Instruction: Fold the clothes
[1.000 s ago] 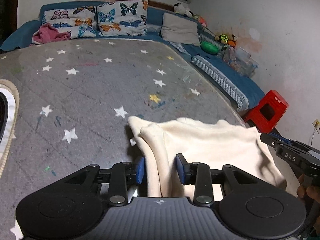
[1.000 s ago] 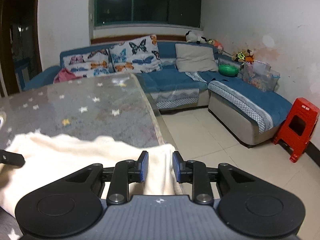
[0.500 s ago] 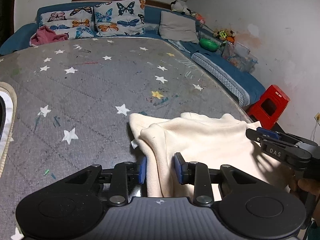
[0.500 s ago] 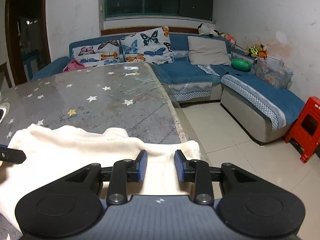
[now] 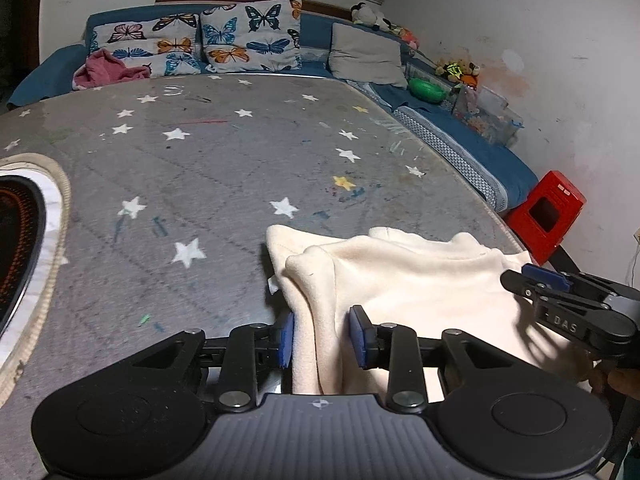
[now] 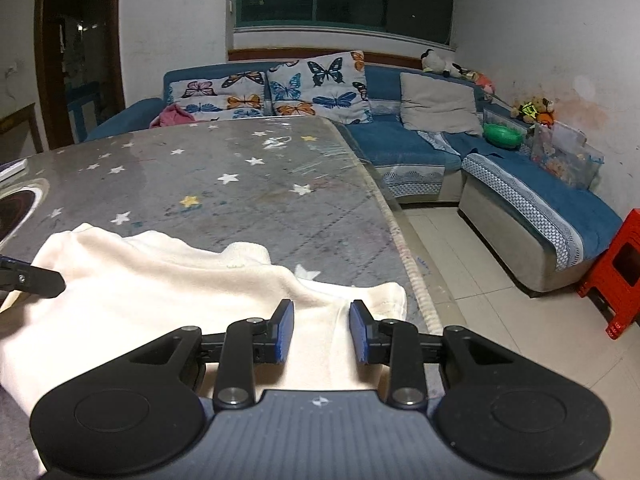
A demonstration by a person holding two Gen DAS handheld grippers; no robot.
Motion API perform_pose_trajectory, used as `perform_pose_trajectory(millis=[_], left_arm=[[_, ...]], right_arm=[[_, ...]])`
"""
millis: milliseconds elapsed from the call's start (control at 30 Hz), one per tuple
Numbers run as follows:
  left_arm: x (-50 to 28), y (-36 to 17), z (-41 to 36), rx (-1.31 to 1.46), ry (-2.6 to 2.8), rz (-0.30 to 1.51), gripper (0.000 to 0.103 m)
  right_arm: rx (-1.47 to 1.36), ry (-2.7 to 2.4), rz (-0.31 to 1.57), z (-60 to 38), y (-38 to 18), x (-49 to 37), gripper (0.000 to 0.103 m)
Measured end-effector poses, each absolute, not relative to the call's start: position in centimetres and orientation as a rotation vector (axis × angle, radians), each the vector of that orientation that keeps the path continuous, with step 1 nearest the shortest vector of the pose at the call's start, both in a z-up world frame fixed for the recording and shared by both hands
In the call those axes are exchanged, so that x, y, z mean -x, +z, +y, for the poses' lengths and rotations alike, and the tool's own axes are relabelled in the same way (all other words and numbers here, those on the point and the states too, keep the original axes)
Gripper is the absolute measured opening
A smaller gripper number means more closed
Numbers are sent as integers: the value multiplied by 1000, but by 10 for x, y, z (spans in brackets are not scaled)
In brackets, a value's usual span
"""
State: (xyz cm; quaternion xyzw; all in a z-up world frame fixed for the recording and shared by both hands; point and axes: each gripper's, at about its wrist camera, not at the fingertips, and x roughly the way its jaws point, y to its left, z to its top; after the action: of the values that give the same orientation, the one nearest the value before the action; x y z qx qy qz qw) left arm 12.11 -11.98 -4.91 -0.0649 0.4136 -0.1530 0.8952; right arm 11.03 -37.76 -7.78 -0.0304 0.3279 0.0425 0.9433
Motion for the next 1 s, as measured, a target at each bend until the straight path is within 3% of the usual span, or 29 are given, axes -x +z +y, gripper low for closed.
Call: perform_pose_trajectory(millis=[433,1000], left_arm=[[-74,-21,-127,81,-420,755,35],[-56,-43,-152,25,-473,787,39]], right_arm=[[48,154,604,-365,-57,-33,32],[70,152,561,-344,-56,5,40]])
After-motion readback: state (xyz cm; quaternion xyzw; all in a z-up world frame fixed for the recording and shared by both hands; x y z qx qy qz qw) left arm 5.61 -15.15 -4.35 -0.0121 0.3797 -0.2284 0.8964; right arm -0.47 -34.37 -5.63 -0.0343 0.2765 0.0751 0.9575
